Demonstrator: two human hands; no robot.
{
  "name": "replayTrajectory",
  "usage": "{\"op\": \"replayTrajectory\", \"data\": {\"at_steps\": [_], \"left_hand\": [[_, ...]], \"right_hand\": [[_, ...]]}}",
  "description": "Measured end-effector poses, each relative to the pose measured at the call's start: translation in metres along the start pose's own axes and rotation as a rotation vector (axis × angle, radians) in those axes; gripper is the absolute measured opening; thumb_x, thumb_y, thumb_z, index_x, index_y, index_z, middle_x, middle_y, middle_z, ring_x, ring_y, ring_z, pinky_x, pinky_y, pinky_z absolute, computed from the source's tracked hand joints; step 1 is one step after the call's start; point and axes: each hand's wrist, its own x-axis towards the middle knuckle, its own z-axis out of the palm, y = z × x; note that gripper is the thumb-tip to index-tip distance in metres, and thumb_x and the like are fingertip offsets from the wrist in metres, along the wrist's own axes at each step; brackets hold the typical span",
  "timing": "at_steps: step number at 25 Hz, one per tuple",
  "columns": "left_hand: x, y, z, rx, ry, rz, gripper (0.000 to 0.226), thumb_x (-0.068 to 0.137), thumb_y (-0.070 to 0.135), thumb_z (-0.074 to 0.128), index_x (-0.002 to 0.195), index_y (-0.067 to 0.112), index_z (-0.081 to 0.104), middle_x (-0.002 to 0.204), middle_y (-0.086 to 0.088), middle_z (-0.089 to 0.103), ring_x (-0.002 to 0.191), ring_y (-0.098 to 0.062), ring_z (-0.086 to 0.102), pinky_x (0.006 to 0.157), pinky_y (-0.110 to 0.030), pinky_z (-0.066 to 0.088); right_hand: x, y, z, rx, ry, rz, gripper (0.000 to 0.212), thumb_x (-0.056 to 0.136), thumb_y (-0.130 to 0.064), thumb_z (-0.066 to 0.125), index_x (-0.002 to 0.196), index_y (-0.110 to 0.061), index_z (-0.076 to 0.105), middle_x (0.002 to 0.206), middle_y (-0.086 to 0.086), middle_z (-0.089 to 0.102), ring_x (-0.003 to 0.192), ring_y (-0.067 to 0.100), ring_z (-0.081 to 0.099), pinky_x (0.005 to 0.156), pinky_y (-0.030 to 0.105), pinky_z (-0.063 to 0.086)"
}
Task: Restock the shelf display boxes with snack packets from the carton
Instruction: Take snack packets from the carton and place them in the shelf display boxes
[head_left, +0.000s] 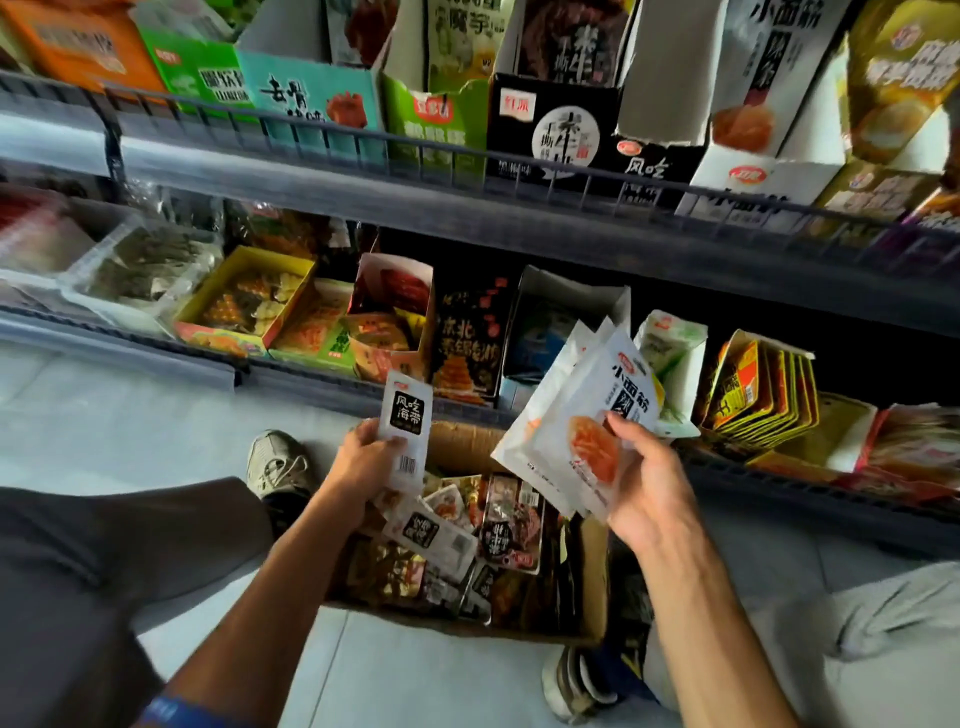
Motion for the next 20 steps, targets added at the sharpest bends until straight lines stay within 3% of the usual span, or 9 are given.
{"op": "replayTrajectory", "data": {"at_steps": [2,4,6,9,11,14,16,18,20], "left_hand": [[0.013,-0.043,-0.014,0.409,0.021,0.018,0.028,0.082,0.017,0.066,0.11,0.02,0.059,0.107,-0.011,0.068,0.087,-0.026,0.066,0.079,-0.048,0.059],[0.018,-0.088,-0.023,0.872,0.05,0.04,0.055,0.074,0.032,0.071,0.124,0.02,0.051,0.111,-0.004,0.064,0.101,-0.028,0.063,0.085,-0.045,0.057],[0.013,-0.113,-0.02,0.964,-0.006,0.078,0.058,0.077,0.044,0.067,0.127,0.018,0.054,0.114,-0.004,0.063,0.11,-0.031,0.062,0.093,-0.044,0.052],[0.013,-0.112,0.01,0.752,-0.143,0.035,0.022,0.091,0.027,0.062,0.103,0.01,0.071,0.094,-0.005,0.07,0.093,-0.026,0.069,0.078,-0.034,0.054],[0.009,-0.086,0.037,0.374,-0.23,-0.033,0.018,0.094,0.018,0.062,0.09,0.005,0.074,0.083,-0.009,0.072,0.083,-0.026,0.069,0.074,-0.036,0.056],[0.0,-0.026,0.07,-0.061,-0.512,-0.034,0.031,0.095,0.033,0.06,0.115,0.011,0.069,0.109,-0.016,0.073,0.103,-0.037,0.068,0.09,-0.043,0.054],[-0.01,0.015,0.082,-0.073,-0.687,0.072,0.043,0.09,0.021,0.069,0.131,0.021,0.057,0.118,-0.011,0.07,0.108,-0.034,0.068,0.089,-0.044,0.056],[-0.028,0.051,0.087,0.038,-0.707,0.255,0.057,0.085,0.004,0.074,0.132,0.025,0.05,0.118,-0.009,0.069,0.105,-0.031,0.069,0.082,-0.042,0.059],[-0.049,0.079,0.087,0.009,-0.708,0.391,0.059,0.083,0.0,0.075,0.129,0.028,0.053,0.119,-0.01,0.069,0.107,-0.032,0.068,0.085,-0.047,0.059]], "right_hand": [[0.003,0.012,-0.006,-0.023,0.012,0.006,0.024,0.091,-0.011,0.059,0.111,-0.02,0.068,0.1,0.006,0.075,0.084,0.022,0.071,0.075,0.043,0.059],[0.011,0.025,-0.016,-0.077,0.046,0.015,0.033,0.089,-0.007,0.059,0.119,-0.018,0.066,0.107,0.007,0.074,0.09,0.023,0.072,0.078,0.045,0.06],[0.018,0.033,-0.022,-0.146,0.099,0.006,0.044,0.08,-0.005,0.063,0.123,-0.014,0.065,0.114,0.01,0.073,0.095,0.025,0.072,0.074,0.043,0.061],[0.034,0.038,-0.03,-0.256,0.116,0.024,0.04,0.075,-0.002,0.065,0.114,-0.011,0.069,0.115,0.014,0.072,0.1,0.032,0.071,0.081,0.047,0.058],[0.036,0.04,-0.025,-0.301,0.074,0.049,0.036,0.074,0.002,0.063,0.107,-0.009,0.07,0.108,0.014,0.074,0.094,0.03,0.073,0.075,0.044,0.06],[0.043,0.042,-0.008,-0.326,0.049,-0.008,0.038,0.069,0.004,0.064,0.106,-0.005,0.07,0.102,0.018,0.074,0.088,0.033,0.072,0.072,0.041,0.059],[0.046,0.034,0.002,-0.273,0.084,-0.101,0.048,0.058,0.002,0.066,0.105,-0.004,0.069,0.104,0.021,0.072,0.094,0.037,0.066,0.079,0.043,0.054],[0.036,0.019,0.015,-0.261,0.094,-0.203,0.051,0.053,0.001,0.059,0.102,-0.004,0.068,0.101,0.02,0.072,0.096,0.038,0.063,0.077,0.042,0.052],[0.012,-0.004,0.029,-0.278,0.017,-0.312,0.054,0.055,-0.001,0.06,0.107,-0.005,0.068,0.104,0.021,0.072,0.099,0.043,0.065,0.079,0.045,0.053]]}}
